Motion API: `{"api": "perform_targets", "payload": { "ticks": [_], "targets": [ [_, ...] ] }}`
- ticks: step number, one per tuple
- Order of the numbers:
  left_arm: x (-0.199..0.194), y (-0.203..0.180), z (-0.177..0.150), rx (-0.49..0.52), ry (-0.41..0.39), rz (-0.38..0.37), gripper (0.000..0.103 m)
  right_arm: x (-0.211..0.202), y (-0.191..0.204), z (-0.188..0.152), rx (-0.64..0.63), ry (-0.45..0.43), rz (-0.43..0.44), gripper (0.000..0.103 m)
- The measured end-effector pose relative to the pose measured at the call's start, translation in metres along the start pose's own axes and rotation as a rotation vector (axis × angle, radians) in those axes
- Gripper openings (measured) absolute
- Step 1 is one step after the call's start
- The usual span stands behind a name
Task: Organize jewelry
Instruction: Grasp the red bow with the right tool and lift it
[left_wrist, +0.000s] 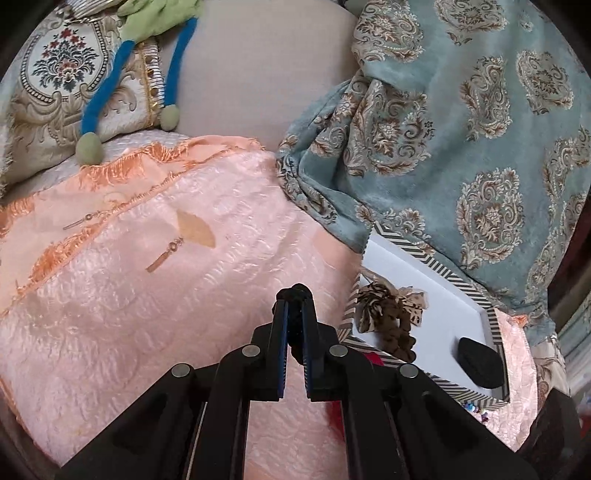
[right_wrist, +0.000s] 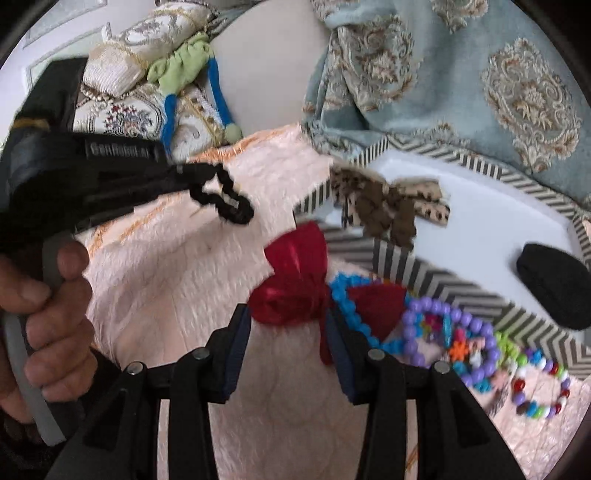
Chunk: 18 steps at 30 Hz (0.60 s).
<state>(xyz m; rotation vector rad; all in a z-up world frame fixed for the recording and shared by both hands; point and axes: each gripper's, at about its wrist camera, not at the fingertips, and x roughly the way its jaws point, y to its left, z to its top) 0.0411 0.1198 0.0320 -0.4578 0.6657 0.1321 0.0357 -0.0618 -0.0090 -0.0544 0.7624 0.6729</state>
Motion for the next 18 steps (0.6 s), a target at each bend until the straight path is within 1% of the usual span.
{"api": "perform_targets", "payload": {
  "ticks": [2,4,5,7,8,11,12,13,14,16,18],
  "targets": [
    [-0.001,-0.002,-0.001,0.009,-0.007,0.001,0.0,0.007,0.002,0.003,-0.02,0.017,-0.034,0.044],
    [-0.002,-0.003,-0.001,0.013,-0.013,0.003,0.0,0.021,0.002,0.012,-0.029,0.05,-0.036,0.044],
    [-0.002,-0.002,-0.001,0.011,-0.014,0.003,0.0,0.03,0.002,0.014,-0.034,0.083,-0.032,0.044],
    [-0.001,-0.001,-0.001,0.005,-0.014,0.012,0.0,0.043,0.002,0.017,-0.063,0.136,-0.066,0.045],
    [-0.001,0.0,-0.001,0.003,-0.016,0.014,0.0,0.051,-0.002,0.02,-0.063,0.175,-0.07,0.045],
    [-0.001,0.0,-0.001,0.005,-0.023,0.022,0.0,0.057,-0.009,0.022,-0.059,0.2,-0.037,0.046],
    [-0.001,0.0,-0.002,0.005,-0.024,0.022,0.0,0.056,-0.01,0.022,-0.065,0.204,-0.033,0.044],
    [-0.002,0.0,-0.002,0.006,-0.027,0.025,0.0,0.053,-0.01,0.021,-0.072,0.203,-0.048,0.032],
    [-0.002,0.0,-0.002,0.005,-0.029,0.028,0.0,0.048,-0.011,0.019,-0.07,0.197,-0.054,0.024],
    [-0.002,0.0,-0.002,0.004,-0.033,0.032,0.0,0.034,-0.017,0.015,-0.032,0.175,0.001,0.016],
    [-0.002,-0.002,-0.002,0.01,-0.034,0.035,0.0,0.012,-0.021,0.005,0.002,0.141,0.055,0.014]
  ]
}}
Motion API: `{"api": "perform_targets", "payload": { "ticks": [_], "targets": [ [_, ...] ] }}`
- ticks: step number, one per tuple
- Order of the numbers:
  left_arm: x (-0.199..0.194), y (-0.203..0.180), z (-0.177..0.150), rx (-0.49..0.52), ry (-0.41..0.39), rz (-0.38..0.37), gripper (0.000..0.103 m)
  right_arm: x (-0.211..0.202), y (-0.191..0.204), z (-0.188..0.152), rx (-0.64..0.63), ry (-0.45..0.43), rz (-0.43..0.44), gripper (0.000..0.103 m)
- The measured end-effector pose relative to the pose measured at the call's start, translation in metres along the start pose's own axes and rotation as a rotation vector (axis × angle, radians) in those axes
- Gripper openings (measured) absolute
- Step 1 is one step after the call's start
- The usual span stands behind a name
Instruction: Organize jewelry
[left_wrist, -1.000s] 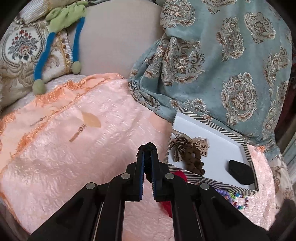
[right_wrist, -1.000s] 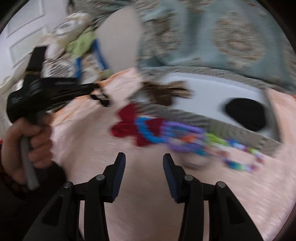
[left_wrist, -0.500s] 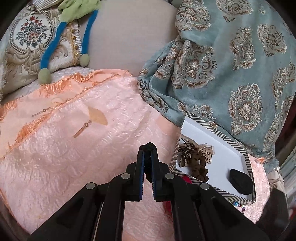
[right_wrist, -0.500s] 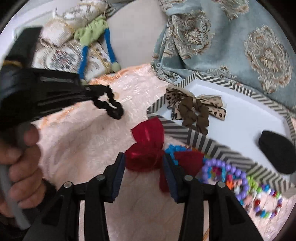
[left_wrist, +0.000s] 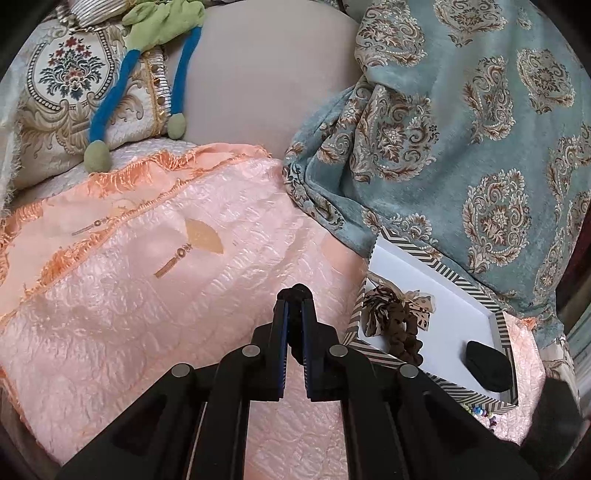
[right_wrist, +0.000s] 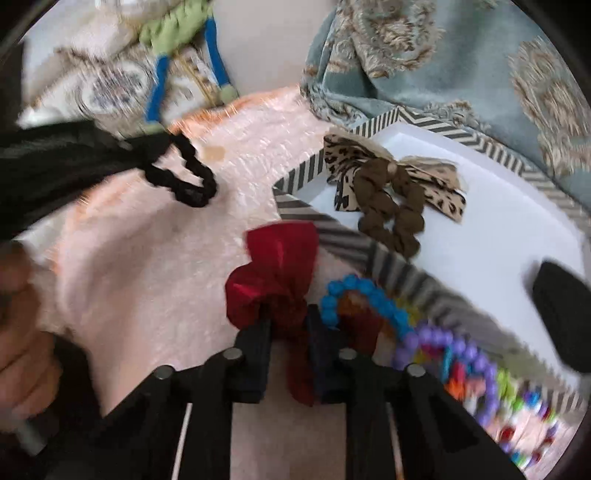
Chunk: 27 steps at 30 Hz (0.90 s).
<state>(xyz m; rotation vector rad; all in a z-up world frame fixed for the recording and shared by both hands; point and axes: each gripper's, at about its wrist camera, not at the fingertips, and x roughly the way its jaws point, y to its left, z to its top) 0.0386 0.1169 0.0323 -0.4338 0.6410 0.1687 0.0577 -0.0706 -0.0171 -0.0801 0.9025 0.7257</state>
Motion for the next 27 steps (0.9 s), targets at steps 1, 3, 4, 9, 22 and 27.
{"api": "perform_targets", "payload": {
  "ticks": [1,3,4,9,22,27],
  "targets": [
    [0.0,-0.002,-0.001,0.006,0.0,0.0,0.0,-0.012,-0.002,-0.008,0.021,-0.018,0.033,0.014],
    [0.001,-0.005,-0.002,0.018,0.002,-0.007,0.0,-0.033,-0.006,-0.02,0.054,-0.041,0.096,0.014],
    [0.001,-0.008,-0.003,0.027,0.004,-0.018,0.0,-0.042,-0.008,-0.027,0.069,-0.048,0.12,0.014],
    [-0.001,-0.026,-0.013,0.09,0.009,-0.08,0.0,-0.091,-0.029,-0.059,0.121,-0.035,0.179,0.014],
    [-0.002,-0.076,-0.035,0.257,0.053,-0.246,0.0,-0.138,-0.093,-0.083,0.295,-0.205,-0.145,0.014],
    [0.003,-0.079,-0.038,0.276,0.064,-0.228,0.0,-0.127,-0.085,-0.086,0.276,-0.143,-0.224,0.014]
  ]
}}
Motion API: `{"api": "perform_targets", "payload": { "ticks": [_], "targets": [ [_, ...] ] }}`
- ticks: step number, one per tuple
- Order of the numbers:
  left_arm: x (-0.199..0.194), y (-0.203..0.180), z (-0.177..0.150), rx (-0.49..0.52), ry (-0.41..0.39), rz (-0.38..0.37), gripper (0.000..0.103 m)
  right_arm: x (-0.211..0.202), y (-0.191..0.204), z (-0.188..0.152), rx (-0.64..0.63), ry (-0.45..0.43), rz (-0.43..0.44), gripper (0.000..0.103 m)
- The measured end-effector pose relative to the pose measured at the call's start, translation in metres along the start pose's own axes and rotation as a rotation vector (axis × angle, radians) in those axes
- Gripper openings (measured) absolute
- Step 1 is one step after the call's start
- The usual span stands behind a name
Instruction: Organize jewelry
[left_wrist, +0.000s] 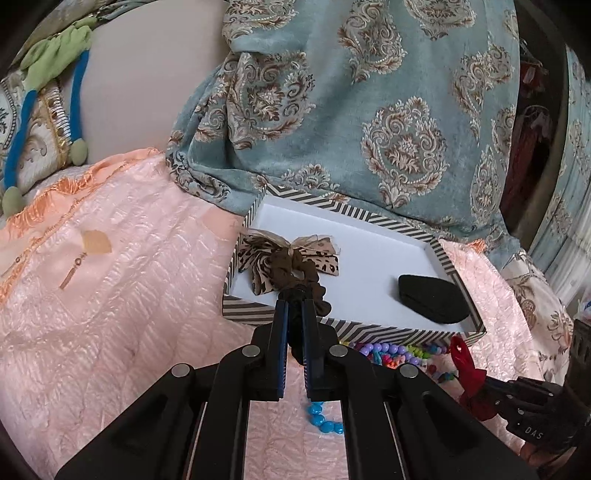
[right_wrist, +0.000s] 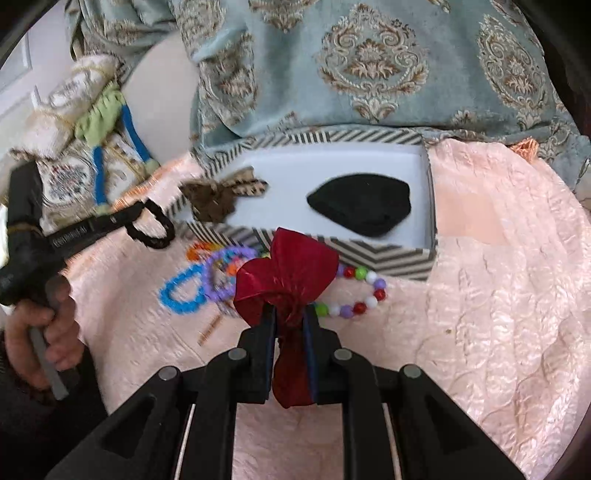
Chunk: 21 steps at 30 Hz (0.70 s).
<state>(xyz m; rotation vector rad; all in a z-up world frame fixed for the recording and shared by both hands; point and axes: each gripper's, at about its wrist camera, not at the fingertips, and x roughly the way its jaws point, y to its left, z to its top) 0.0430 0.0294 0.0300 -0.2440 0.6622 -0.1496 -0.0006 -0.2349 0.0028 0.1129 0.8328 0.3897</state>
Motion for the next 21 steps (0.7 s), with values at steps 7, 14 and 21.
{"api": "perform_targets", "payload": {
  "ticks": [7,14,21],
  "targets": [
    [0.004,-0.002,-0.006,0.023,0.017,0.036,0.0,0.0,-0.001,-0.003,-0.038,-0.002,-0.115,0.015],
    [0.003,-0.007,-0.008,0.053,0.015,0.055,0.0,-0.005,-0.007,-0.003,-0.027,-0.017,-0.168,0.015],
    [0.003,-0.007,-0.008,0.053,0.015,0.055,0.0,-0.005,-0.008,-0.004,-0.034,-0.019,-0.202,0.015]
  ]
}}
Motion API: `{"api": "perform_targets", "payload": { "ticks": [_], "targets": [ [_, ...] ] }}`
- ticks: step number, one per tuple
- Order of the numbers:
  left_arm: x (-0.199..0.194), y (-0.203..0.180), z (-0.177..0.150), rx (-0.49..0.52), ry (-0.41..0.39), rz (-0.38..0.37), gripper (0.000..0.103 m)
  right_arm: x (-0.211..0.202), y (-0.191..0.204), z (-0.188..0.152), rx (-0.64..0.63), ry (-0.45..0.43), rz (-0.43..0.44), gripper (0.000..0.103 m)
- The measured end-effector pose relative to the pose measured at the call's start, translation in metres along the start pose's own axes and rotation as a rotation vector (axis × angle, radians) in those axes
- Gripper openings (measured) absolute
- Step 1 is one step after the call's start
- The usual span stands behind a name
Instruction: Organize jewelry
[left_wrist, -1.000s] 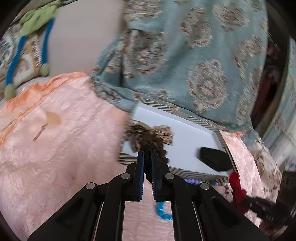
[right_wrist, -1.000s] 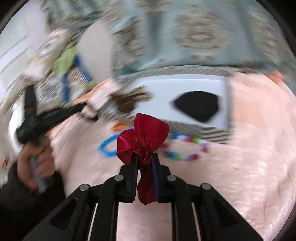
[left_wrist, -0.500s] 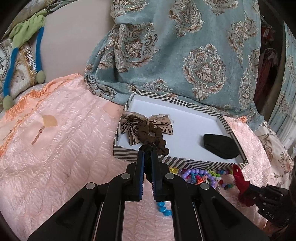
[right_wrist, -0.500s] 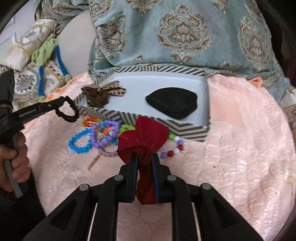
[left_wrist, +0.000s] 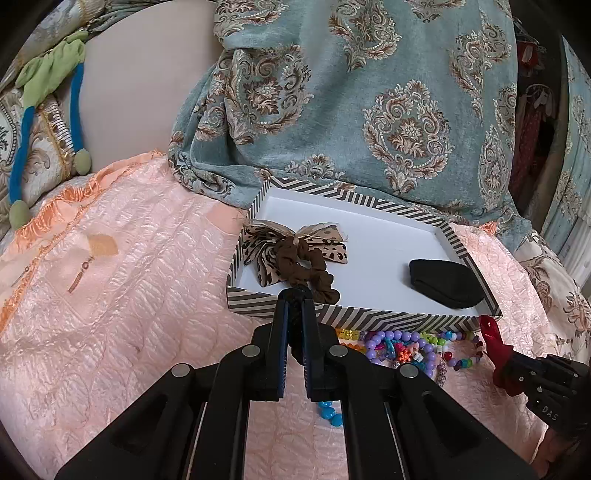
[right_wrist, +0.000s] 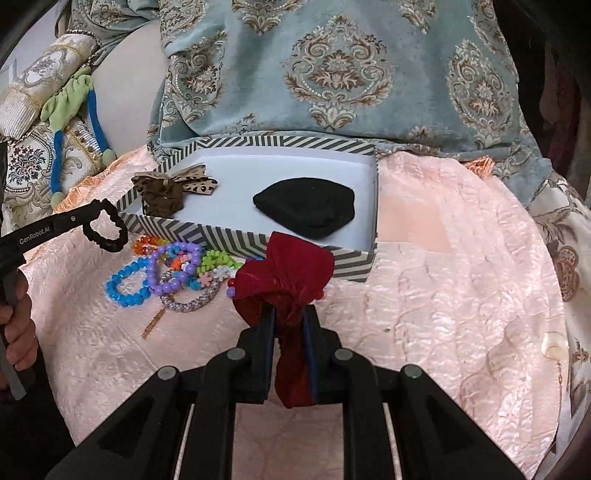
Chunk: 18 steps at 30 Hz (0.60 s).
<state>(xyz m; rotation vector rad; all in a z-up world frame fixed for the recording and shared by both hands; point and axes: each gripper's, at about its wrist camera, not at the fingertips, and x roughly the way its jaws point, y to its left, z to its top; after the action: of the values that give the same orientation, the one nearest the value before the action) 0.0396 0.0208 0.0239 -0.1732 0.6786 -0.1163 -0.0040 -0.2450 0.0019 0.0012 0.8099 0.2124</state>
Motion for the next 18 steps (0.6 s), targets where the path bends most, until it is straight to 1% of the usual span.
{"api": "perform_targets", "payload": {
  "ticks": [9,14,18],
  "targets": [
    [0.0004,-0.0016,-0.001,0.011,0.006,0.011,0.0,0.0008,0.0026,-0.0011,-0.014,0.0,-0.005,0.015],
    [0.0007,-0.0014,-0.001,0.009,0.006,0.008,0.0,-0.0052,0.0073,-0.0004,-0.024,-0.04,-0.006,0.015],
    [-0.0003,-0.0001,-0.0011,0.009,0.002,0.007,0.0,-0.0057,0.0062,0.0001,-0.013,-0.047,-0.015,0.015]
  ]
}}
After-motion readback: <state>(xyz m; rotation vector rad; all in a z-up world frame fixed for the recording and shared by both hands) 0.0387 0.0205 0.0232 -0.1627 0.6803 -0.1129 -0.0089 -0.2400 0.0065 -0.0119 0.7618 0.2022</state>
